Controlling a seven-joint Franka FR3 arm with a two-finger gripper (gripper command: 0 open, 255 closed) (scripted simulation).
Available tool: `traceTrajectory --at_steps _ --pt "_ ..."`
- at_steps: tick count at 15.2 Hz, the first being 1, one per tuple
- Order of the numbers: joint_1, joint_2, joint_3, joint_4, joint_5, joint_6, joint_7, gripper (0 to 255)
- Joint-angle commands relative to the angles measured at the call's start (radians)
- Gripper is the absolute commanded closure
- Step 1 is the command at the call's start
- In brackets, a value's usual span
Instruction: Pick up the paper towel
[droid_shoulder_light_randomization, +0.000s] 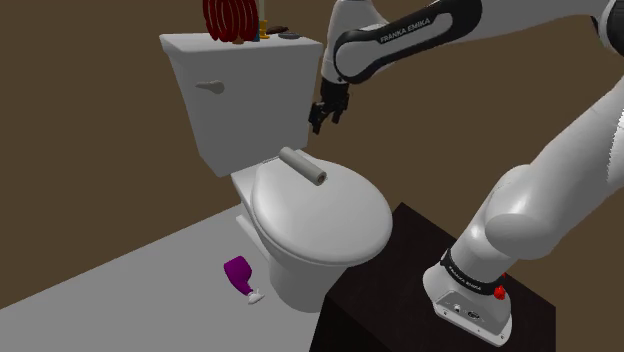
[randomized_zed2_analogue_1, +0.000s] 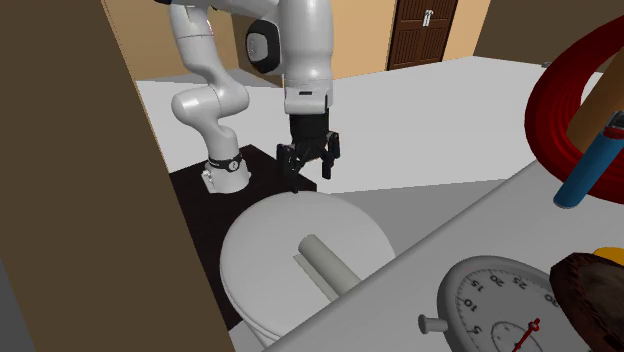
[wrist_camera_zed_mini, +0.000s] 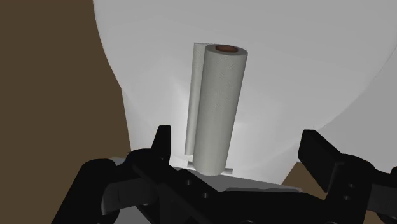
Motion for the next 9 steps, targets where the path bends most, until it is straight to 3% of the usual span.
traceTrajectory --at_steps 1,9 --pt "-0.003 0.073 -0.008 0.022 0.006 0.041 -0.019 0" --pt "-0.011 0.374 -0.012 0.167 0.039 0.153 -0.075 0"
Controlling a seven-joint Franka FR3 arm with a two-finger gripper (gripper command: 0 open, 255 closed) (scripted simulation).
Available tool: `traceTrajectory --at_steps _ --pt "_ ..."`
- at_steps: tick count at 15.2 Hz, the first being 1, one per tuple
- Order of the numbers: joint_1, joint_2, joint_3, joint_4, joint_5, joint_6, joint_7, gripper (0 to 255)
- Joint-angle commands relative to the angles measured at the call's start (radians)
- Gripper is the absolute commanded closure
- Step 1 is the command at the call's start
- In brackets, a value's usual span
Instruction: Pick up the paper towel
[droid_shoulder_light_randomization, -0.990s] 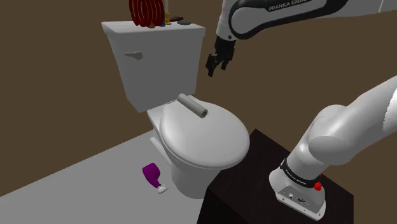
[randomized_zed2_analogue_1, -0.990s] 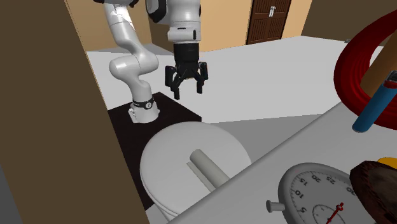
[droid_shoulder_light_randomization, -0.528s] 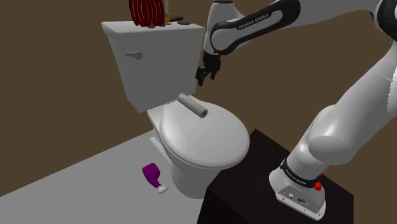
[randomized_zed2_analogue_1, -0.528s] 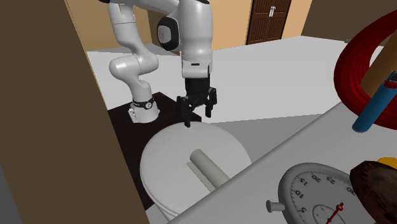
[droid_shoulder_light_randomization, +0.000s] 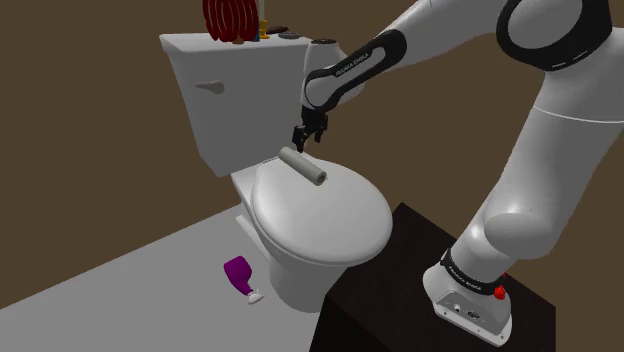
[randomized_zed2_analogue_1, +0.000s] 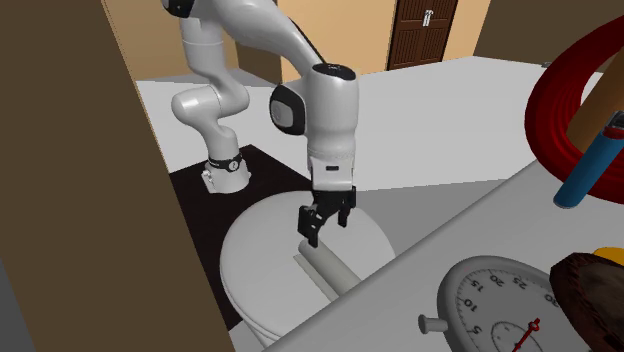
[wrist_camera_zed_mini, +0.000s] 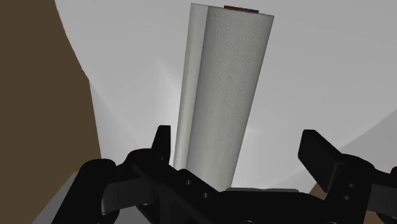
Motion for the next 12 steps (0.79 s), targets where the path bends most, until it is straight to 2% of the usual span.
traceTrajectory --at_steps 1,3,12 --pt "-0.006 0.074 0.0 0.045 0.01 0.018 -0.019 0" --pt "-0.01 0.149 0.003 0.094 0.018 0.033 -0.032 0" --pt "-0.01 0.219 0.002 0.08 0.015 0.117 -0.027 0"
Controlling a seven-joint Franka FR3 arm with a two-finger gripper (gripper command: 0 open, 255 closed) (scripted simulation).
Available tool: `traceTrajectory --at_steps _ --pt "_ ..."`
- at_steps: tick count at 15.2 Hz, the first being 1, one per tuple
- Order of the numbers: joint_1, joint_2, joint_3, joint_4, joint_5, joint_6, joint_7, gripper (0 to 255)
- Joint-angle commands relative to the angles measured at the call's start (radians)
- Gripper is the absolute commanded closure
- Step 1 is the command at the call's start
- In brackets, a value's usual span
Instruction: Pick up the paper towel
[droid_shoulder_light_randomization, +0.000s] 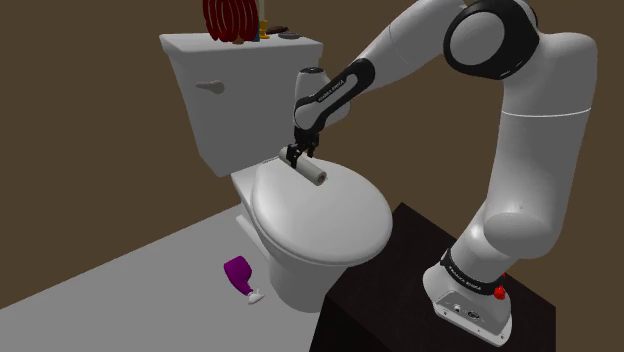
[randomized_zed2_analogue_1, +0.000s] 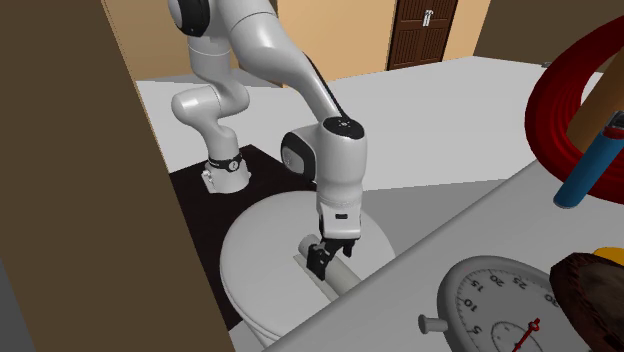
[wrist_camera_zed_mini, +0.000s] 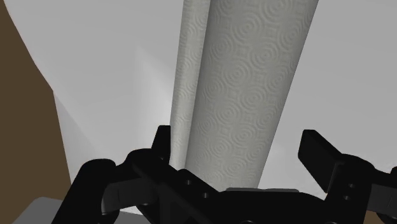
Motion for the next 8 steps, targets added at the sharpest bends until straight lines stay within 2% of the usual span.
traceTrajectory --at_steps 1,2,8 --pt "-0.001 0.004 0.0 -0.001 0.0 0.005 0.0 0" --pt "0.0 0.004 0.0 -0.002 0.0 0.007 0.0 255" --pt "0.0 0.004 0.0 -0.002 0.0 0.006 0.0 255"
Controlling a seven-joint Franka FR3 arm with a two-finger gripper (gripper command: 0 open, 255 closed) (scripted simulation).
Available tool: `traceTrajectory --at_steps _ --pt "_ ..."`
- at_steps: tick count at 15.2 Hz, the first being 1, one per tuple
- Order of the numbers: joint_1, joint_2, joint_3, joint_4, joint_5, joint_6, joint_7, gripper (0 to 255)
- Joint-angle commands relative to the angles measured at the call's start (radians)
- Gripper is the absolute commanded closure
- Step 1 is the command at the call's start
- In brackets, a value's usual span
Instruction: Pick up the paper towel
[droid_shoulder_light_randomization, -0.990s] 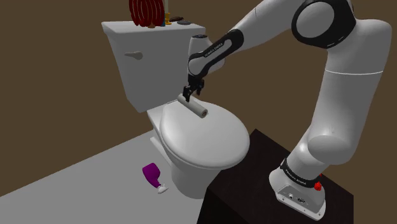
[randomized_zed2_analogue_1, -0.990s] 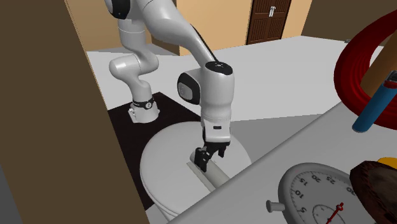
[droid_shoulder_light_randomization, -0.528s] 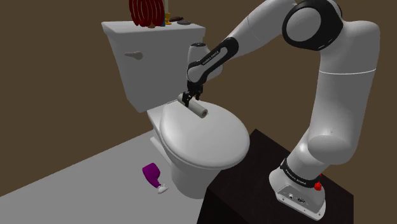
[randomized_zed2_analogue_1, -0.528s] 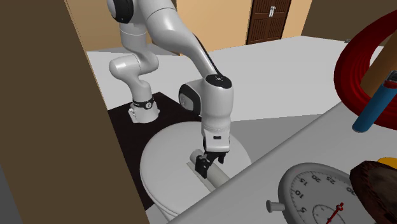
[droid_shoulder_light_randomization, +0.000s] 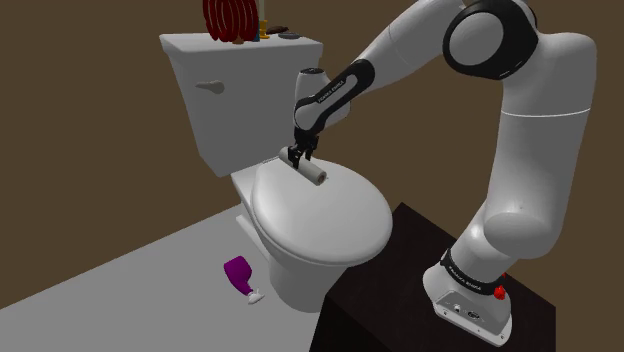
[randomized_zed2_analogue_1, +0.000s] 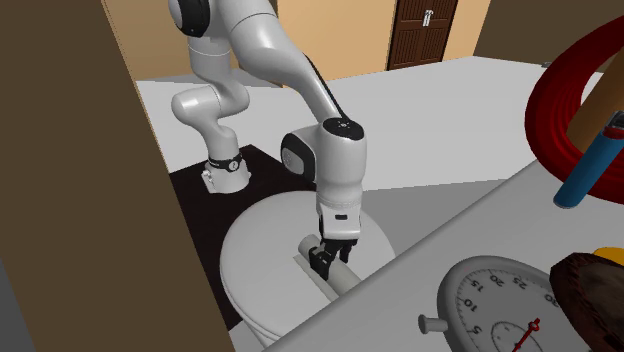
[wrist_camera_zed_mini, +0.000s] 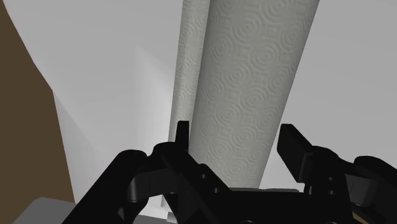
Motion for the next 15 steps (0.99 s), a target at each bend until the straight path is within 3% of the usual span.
traceTrajectory --at_steps 1,15 --pt "0.0 0.001 0.0 -0.001 0.0 0.0 0.0 255" --pt "0.0 -0.107 0.002 0.027 0.004 -0.135 -0.008 255"
